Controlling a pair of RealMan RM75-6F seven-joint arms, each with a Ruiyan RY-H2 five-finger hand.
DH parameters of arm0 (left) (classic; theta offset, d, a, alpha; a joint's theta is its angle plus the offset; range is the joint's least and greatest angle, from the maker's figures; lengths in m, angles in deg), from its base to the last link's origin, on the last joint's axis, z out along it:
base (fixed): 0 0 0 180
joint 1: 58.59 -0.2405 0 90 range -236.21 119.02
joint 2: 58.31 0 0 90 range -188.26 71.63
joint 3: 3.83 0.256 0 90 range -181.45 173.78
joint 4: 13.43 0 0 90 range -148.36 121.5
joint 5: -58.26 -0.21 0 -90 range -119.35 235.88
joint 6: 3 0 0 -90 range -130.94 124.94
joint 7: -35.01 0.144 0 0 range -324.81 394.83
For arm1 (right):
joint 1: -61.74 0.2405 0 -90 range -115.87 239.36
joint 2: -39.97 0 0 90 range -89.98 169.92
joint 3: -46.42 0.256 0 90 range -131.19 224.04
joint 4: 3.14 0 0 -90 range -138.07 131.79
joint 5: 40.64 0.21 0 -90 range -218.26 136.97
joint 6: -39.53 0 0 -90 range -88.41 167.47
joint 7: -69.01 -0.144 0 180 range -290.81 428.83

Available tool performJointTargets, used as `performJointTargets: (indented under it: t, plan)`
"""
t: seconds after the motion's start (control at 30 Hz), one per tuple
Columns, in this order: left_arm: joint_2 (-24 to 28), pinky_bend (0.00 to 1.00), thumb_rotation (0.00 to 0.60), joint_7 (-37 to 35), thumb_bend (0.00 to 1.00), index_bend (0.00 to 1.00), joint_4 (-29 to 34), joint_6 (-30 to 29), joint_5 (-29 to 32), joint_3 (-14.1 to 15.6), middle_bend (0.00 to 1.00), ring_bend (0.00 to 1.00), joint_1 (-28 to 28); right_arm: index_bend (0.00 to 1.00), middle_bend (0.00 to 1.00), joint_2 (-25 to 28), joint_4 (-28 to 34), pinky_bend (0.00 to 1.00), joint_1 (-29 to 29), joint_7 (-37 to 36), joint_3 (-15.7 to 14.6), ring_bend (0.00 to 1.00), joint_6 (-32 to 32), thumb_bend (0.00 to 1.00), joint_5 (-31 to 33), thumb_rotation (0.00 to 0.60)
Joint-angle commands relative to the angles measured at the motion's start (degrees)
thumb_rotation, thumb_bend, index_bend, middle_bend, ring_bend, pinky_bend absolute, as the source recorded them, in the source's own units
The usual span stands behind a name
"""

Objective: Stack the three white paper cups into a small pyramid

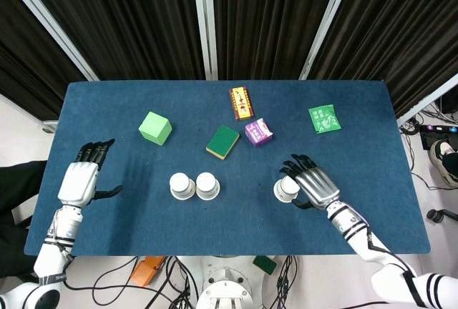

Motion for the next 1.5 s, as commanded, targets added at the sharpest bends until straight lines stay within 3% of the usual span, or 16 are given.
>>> performJointTargets:
  t: [0.03,0.5,0.7,0.83,1.0,1.13,1.33,1.5]
  plan:
    - [0.00,0.08,0.600,-0.14,0.15,0.00,0.02,0.07,0.02,-0.19,0.10,0.08,-0.05,0.30,0.24,-0.59,-0.59,0.14,0.47,0.18,0.12,0.07,-0.08,0.40,0.81,0.600]
    - [0.40,0.07,0.600,0.94,0.16,0.00,0.75,0.49,0.56,-1.15,0.10,0.07,-0.23,0.46,0.41,-1.65,-2.49,0.17,1.77,-1.45,-0.88,0.21,1.69,0.48,0.05,0.600]
    - [1.16,0.07,0.600,0.70,0.15,0.00,0.67,0.42,0.55,-1.23,0.10,0.07,-0.63,0.46,0.42,2.71,4.70,0.17,2.78,-1.95,1.13,0.21,4.38,0.48,-2.63,0.600]
    - [1.30,0.07,0.600,0.74,0.16,0.00,0.26,0.54,0.08,-0.77,0.10,0.07,-0.93,0.46,0.42,4.53,11.07,0.17,6.22,-0.25,4.36,0.21,2.69,0.48,-1.99,0.600]
    - [0.91,0.07,0.600,0.89,0.15,0.00,-0.38,0.39,-0.02,-0.52,0.10,0.07,-1.33,0.46,0.42,3.01,14.90,0.17,12.48,4.90,8.44,0.21,-1.92,0.48,3.44,0.600]
    - [0.76,0.07,0.600,0.94,0.15,0.00,-0.76,0.44,-0.35,-0.34,0.10,0.07,-1.48,0.46,0.42,-1.28,14.52,0.18,18.73,10.89,10.88,0.21,-4.94,0.48,11.66,0.600]
    - [0.73,0.07,0.600,0.70,0.15,0.00,-1.47,0.11,-0.10,-0.57,0.10,0.07,-1.93,0.46,0.42,-7.60,11.88,0.19,26.04,16.53,12.36,0.21,-5.04,0.48,21.28,0.600]
    - [0.92,0.07,0.600,0.20,0.15,0.00,-1.92,0.22,0.14,-0.66,0.10,0.07,-2.21,0.47,0.42,-11.04,9.85,0.19,30.20,19.74,12.28,0.21,-3.73,0.48,25.69,0.600]
